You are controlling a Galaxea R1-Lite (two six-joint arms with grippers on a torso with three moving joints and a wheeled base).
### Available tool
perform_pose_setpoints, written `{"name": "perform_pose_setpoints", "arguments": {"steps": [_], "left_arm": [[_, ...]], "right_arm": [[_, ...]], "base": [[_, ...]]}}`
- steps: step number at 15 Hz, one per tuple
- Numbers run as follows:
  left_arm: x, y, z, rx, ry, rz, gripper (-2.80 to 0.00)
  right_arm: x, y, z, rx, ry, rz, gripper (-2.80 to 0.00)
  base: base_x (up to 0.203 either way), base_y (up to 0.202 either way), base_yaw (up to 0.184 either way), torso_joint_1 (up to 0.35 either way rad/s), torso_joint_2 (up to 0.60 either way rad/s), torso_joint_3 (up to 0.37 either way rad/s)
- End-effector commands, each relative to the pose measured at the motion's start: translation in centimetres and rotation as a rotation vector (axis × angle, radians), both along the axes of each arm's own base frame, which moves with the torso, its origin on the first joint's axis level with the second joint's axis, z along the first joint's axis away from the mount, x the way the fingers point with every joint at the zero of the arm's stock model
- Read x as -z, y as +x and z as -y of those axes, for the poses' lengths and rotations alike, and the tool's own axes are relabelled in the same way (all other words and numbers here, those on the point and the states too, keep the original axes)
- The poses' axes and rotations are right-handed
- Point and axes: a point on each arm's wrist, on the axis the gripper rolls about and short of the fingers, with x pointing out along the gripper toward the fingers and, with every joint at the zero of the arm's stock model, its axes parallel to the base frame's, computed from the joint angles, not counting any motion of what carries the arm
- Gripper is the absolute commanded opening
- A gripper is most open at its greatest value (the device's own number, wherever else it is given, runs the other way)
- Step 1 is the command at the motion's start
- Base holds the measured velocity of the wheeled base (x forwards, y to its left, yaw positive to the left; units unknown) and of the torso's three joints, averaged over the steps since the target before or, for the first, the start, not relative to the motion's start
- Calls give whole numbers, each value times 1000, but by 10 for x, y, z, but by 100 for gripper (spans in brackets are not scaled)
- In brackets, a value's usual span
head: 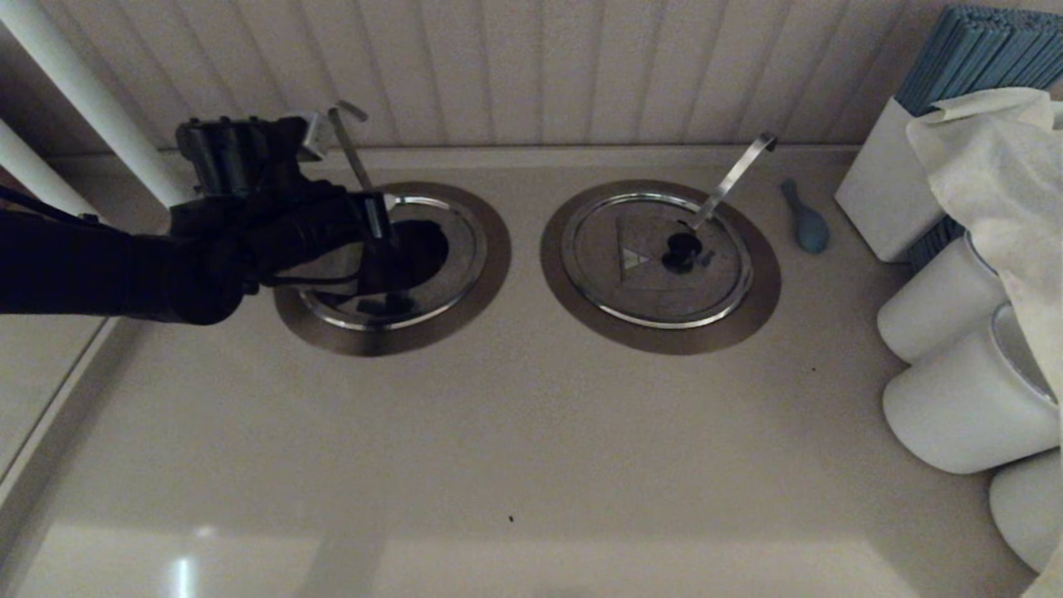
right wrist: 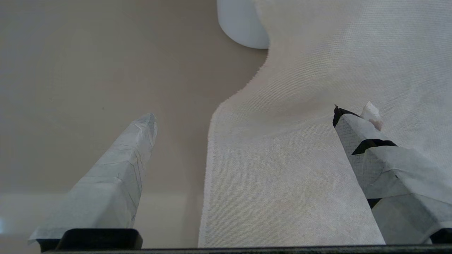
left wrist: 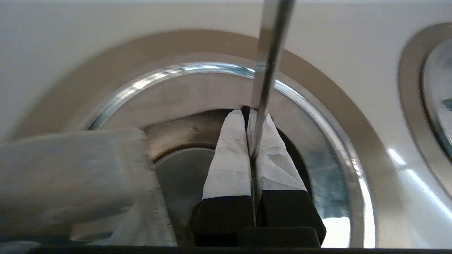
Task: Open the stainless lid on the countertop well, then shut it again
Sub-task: Stir with a spoon
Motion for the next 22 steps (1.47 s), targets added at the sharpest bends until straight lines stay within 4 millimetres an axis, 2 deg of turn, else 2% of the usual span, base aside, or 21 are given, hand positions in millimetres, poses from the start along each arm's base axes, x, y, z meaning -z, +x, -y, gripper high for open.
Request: {"name": "perform_pose_setpoints", "arguments": {"steps": [1, 3, 7, 11, 15, 19, 22], "left_arm": [[-5, -2, -5, -12, 6, 17, -280], [1, 2, -10, -32, 74, 23, -280], [11, 18, -9, -111, 94, 25, -280], [12, 39, 6, -204, 43, 159, -280], [3, 32, 35, -166, -80, 184, -280], [3, 28, 40, -147, -93, 175, -280], [-9, 19, 39, -107, -136, 178, -280]], "right_arm": [[0, 0, 0, 0, -1, -1, 0], [0, 0, 0, 0, -1, -1, 0], [0, 0, 0, 0, -1, -1, 0], [0, 0, 0, 0, -1, -1, 0], [0, 0, 0, 0, 1, -1, 0], [0, 0, 0, 0, 0, -1, 0], [0, 0, 0, 0, -1, -1, 0]], "base": [[0, 0, 0, 0, 0, 0], [0, 0, 0, 0, 0, 0], [0, 0, 0, 0, 0, 0], [0, 0, 0, 0, 0, 0], [0, 0, 0, 0, 0, 0], [0, 0, 0, 0, 0, 0], [0, 0, 0, 0, 0, 0]]}}
